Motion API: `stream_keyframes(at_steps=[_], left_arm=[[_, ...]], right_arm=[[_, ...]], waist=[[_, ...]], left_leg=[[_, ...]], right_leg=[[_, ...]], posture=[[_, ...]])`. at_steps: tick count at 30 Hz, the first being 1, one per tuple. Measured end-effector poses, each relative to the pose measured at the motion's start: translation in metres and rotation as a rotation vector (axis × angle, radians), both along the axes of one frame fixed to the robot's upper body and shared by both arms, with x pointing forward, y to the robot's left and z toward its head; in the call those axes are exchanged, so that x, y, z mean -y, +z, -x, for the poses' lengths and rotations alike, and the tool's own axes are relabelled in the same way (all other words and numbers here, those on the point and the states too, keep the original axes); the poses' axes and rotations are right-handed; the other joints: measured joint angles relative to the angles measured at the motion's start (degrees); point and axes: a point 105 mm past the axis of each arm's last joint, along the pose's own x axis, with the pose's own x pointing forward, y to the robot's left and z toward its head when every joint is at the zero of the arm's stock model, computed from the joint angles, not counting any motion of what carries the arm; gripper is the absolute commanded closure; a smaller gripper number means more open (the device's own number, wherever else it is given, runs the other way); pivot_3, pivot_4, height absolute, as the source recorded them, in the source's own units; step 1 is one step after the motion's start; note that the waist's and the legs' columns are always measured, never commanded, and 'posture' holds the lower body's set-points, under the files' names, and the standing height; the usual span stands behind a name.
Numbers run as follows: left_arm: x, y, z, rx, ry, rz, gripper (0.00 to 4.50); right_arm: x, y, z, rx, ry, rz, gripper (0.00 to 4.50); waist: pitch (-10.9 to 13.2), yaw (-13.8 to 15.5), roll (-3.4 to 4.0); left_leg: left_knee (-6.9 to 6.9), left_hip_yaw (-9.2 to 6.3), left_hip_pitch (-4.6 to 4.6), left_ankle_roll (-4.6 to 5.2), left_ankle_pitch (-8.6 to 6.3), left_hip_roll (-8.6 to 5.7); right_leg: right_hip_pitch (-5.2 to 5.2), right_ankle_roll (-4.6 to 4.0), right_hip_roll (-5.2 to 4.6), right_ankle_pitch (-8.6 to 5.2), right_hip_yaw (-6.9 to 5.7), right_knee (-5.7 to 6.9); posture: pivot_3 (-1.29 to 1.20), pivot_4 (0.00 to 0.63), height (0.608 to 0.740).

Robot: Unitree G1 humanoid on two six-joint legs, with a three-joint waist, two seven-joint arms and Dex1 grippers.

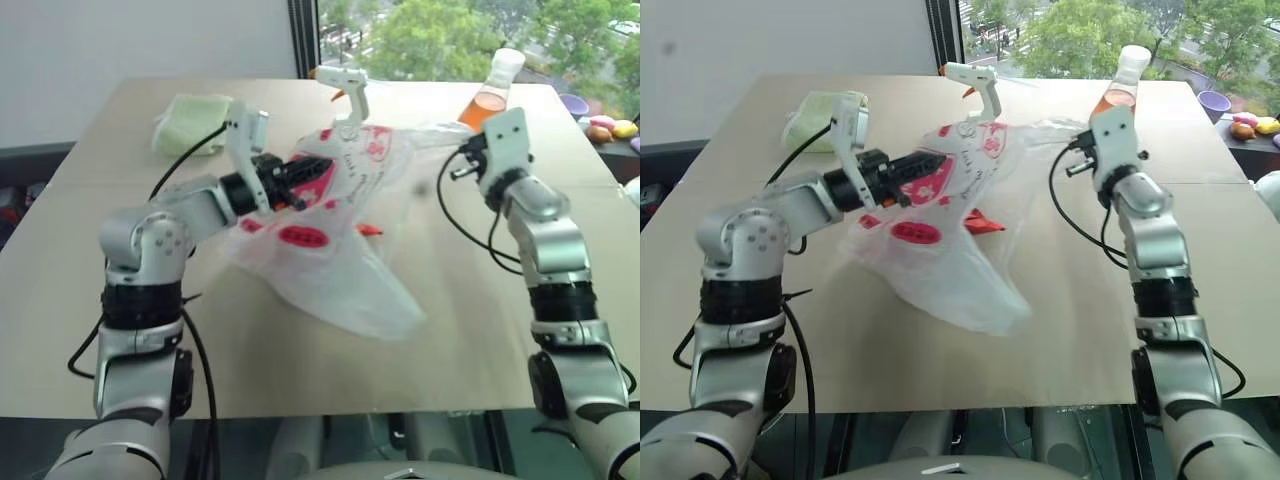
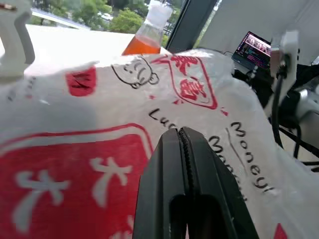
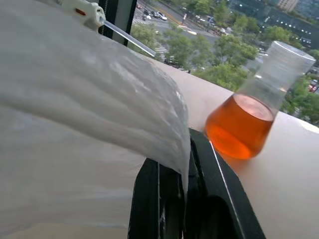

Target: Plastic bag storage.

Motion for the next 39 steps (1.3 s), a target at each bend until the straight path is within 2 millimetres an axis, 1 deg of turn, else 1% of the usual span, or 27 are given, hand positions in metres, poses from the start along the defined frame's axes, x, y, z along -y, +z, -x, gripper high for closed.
stream_keyframes(at_steps=[2, 3, 4, 5, 6, 7, 8, 9, 10, 11, 12, 15, 18, 21, 22, 25, 28, 29, 31, 34, 36, 39], left_arm=[[0.001, 0.001, 0.006, 0.006, -0.054, -0.003, 3.17], [0.001, -0.001, 0.018, -0.009, -0.125, -0.004, 2.62], [0.001, -0.004, 0.029, -0.043, -0.188, 0.011, 2.24], [0.0, -0.006, 0.041, -0.082, -0.249, 0.04, 1.71], [-0.003, -0.01, 0.056, -0.127, -0.309, 0.057, 1.31], [-0.01, -0.019, 0.081, -0.208, -0.389, 0.049, 0.75], [-0.015, -0.026, 0.098, -0.266, -0.437, 0.029, 0.27], [-0.019, -0.032, 0.115, -0.322, -0.485, 0.007, 0.04], [-0.02, -0.039, 0.135, -0.387, -0.545, -0.021, 0.04], [-0.02, -0.042, 0.142, -0.41, -0.571, -0.035, 0.04], [-0.017, -0.049, 0.156, -0.449, -0.618, -0.06, 0.04], [-0.009, -0.058, 0.168, -0.512, -0.682, -0.064, 0.04], [0.0, -0.071, 0.172, -0.574, -0.693, -0.083, 0.04], [0.016, -0.09, 0.171, -0.634, -0.688, -0.086, 0.04], [0.019, -0.094, 0.169, -0.648, -0.679, -0.09, 0.04], [0.032, -0.1, 0.153, -0.645, -0.633, -0.095, 0.04], [0.051, -0.105, 0.14, -0.68, -0.626, -0.046, 0.04], [0.06, -0.106, 0.132, -0.705, -0.615, -0.001, 0.04], [0.073, -0.106, 0.127, -0.759, -0.624, 0.061, 0.04], [0.083, -0.106, 0.12, -0.808, -0.598, 0.103, 0.04], [0.088, -0.107, 0.119, -0.821, -0.589, 0.09, 0.04], [0.103, -0.113, 0.115, -0.834, -0.554, 0.063, 0.04]], right_arm=[[0.002, -0.003, 0.012, -0.014, -0.01, 0.008, 4.5], [0.002, -0.005, 0.02, -0.025, -0.017, 0.01, 4.5], [0.002, -0.007, 0.025, -0.036, -0.022, 0.01, 4.5], [0.001, -0.01, 0.03, -0.049, -0.025, 0.007, 4.5], [-0.002, -0.013, 0.034, -0.059, -0.023, -0.001, 4.5], [-0.006, -0.019, 0.039, -0.078, -0.019, -0.011, 4.5], [-0.006, -0.024, 0.042, -0.098, -0.024, -0.017, 4.5], [-0.004, -0.029, 0.043, -0.117, -0.035, -0.022, 4.5], [-0.003, -0.035, 0.044, -0.141, -0.046, -0.028, 4.5], [-0.003, -0.036, 0.044, -0.148, -0.049, -0.03, 4.5], [-0.006, -0.037, 0.045, -0.152, -0.042, -0.031, 4.5], [-0.009, -0.037, 0.047, -0.155, -0.033, -0.026, 4.5], [-0.009, -0.039, 0.048, -0.166, -0.035, -0.025, 4.5], [-0.01, -0.04, 0.048, -0.177, -0.037, -0.021, 4.5], [-0.01, -0.04, 0.049, -0.18, -0.037, -0.018, 4.5], [-0.012, -0.042, 0.05, -0.194, -0.04, -0.008, 4.5], [-0.014, -0.041, 0.051, -0.196, -0.043, -0.003, 4.5], [-0.014, -0.04, 0.052, -0.194, -0.051, 0.001, 4.5], [-0.018, -0.039, 0.054, -0.194, -0.046, 0.008, 4.5], [-0.016, -0.041, 0.053, -0.207, -0.063, 0.013, 4.5], [-0.016, -0.041, 0.053, -0.209, -0.068, 0.016, 4.5], [-0.019, -0.039, 0.053, -0.207, -0.062, 0.022, 4.5]], waist=[[0.0, -0.7, 0.05], [0.0, -1.1, 0.07], [0.0, -1.5, 0.07], [0.0, -1.6, 0.07], [0.0, -1.9, 0.07], [0.0, -2.4, 0.08], [0.0, -2.4, 0.09], [0.0, -2.3, 0.1], [0.0, -1.9, 0.1], [0.0, -1.6, 0.1], [0.0, -1.1, 0.1], [0.0, -0.1, 0.09], [0.0, -0.1, 0.11], [0.0, -0.1, 0.11], [0.0, -0.2, 0.12], [0.0, -0.1, 0.13], [0.0, 0.0, 0.11], [0.0, 0.2, 0.14], [-0.1, 0.1, 0.11], [-0.1, -0.1, 0.12], [-0.1, 0.0, 0.12], [-0.1, 0.1, 0.13]], left_leg=[[-0.01, 0.08, 0.07, 0.0, 0.0, 0.04], [-0.04, 0.14, 0.06, 0.0, 0.0, 0.07], [-0.06, 0.14, 0.07, 0.0, -0.01, 0.08], [-0.06, 0.14, 0.06, 0.01, -0.01, 0.1], [-0.06, 0.15, 0.04, 0.01, -0.01, 0.13], [-0.07, 0.14, 0.07, 0.04, -0.03, 0.19], [-0.07, 0.13, 0.1, 0.06, -0.04, 0.19], [-0.05, 0.15, 0.1, 0.07, -0.05, 0.19], [-0.03, 0.26, 0.1, 0.08, -0.06, 0.18], [0.01, 0.25, 0.08, 0.09, -0.06, 0.17], [0.09, 0.24, 0.12, 0.09, -0.05, 0.16], [0.19, 0.16, 0.23, 0.17, 0.01, 0.15], [0.2, 0.17, 0.27, 0.18, 0.02, 0.15], [0.16, 0.16, 0.21, 0.18, 0.02, 0.16], [0.14, 0.16, 0.2, 0.18, 0.02, 0.16], [0.11, 0.17, 0.18, 0.18, 0.02, 0.14], [0.12, 0.15, 0.17, 0.18, 0.02, 0.11], [0.13, 0.13, 0.18, 0.18, 0.02, 0.07], [0.13, 0.1, 0.18, 0.18, 0.02, 0.08], [0.11, 0.09, 0.18, 0.18, 0.02, 0.09], [0.11, 0.09, 0.18, 0.18, 0.02, 0.07], [0.13, 0.09, 0.18, 0.18, 0.02, 0.04]], right_leg=[[-0.02, 0.0, 0.03, 0.0, 0.12, 0.05], [-0.08, 0.0, 0.08, 0.0, 0.21, 0.04], [-0.11, 0.0, 0.08, -0.01, 0.24, 0.08], [-0.12, 0.0, 0.09, -0.01, 0.24, 0.07], [-0.15, 0.0, 0.1, -0.01, 0.25, 0.06], [-0.17, 0.01, 0.14, -0.02, 0.37, 0.07], [-0.17, 0.01, 0.16, -0.02, 0.4, 0.09], [-0.16, 0.02, 0.16, -0.03, 0.4, 0.08], [-0.14, 0.04, 0.15, -0.05, 0.38, 0.05], [-0.11, 0.15, 0.15, -0.14, 0.36, 0.03], [-0.02, 0.08, 0.15, -0.27, 0.35, 0.03], [0.16, 0.06, 0.2, -0.31, 0.35, 0.03], [0.18, 0.06, 0.23, -0.31, 0.4, 0.03], [0.15, 0.1, 0.26, -0.16, 0.42, 0.04], [0.14, -0.01, 0.26, -0.06, 0.42, 0.03], [0.12, 0.0, 0.26, -0.05, 0.42, 0.0], [0.15, 0.02, 0.25, -0.04, 0.42, -0.03], [0.16, 0.02, 0.22, -0.04, 0.42, -0.01], [0.15, 0.02, 0.22, -0.03, 0.4, -0.01], [0.13, 0.02, 0.23, -0.03, 0.42, 0.01], [0.14, 0.02, 0.22, -0.03, 0.41, 0.02], [0.17, 0.02, 0.22, -0.02, 0.42, 0.0]], posture=[[0.0, 0.15, 0.739], [0.0, 0.15, 0.739], [0.0, 0.15, 0.739], [0.0, 0.15, 0.739], [0.0, 0.15, 0.739], [0.0, 0.15, 0.739], [0.0, 0.15, 0.739], [0.0, 0.15, 0.739], [0.0, 0.15, 0.739], [0.0, 0.15, 0.739], [0.0, 0.15, 0.739], [0.0, 0.15, 0.739], [0.0, 0.15, 0.739], [0.0, 0.15, 0.739], [0.0, 0.15, 0.739], [0.0, 0.15, 0.739], [0.0, 0.15, 0.739], [0.0, 0.15, 0.739], [0.0, 0.15, 0.739], [0.0, 0.15, 0.739], [0.0, 0.15, 0.739], [0.0, 0.15, 0.739]])
